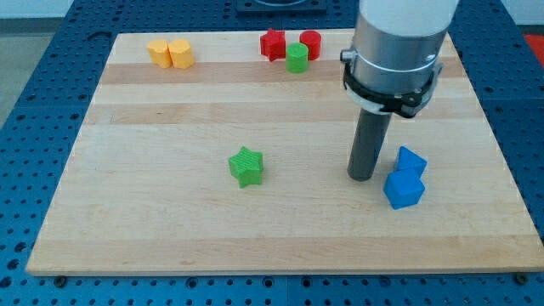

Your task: Move your arm to the green star

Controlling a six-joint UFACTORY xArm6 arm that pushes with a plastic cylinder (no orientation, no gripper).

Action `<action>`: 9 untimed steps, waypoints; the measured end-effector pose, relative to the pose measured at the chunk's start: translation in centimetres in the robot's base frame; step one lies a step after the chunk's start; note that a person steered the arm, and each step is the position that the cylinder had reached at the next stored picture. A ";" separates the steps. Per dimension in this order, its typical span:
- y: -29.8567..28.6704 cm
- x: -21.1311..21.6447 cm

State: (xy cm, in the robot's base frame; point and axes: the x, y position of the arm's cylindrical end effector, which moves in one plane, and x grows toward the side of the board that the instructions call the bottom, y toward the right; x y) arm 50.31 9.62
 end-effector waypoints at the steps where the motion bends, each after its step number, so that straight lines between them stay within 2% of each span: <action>1: -0.4 0.3; 4: -4.2 5.0; 9: -4.3 6.8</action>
State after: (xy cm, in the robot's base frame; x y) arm 57.14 5.34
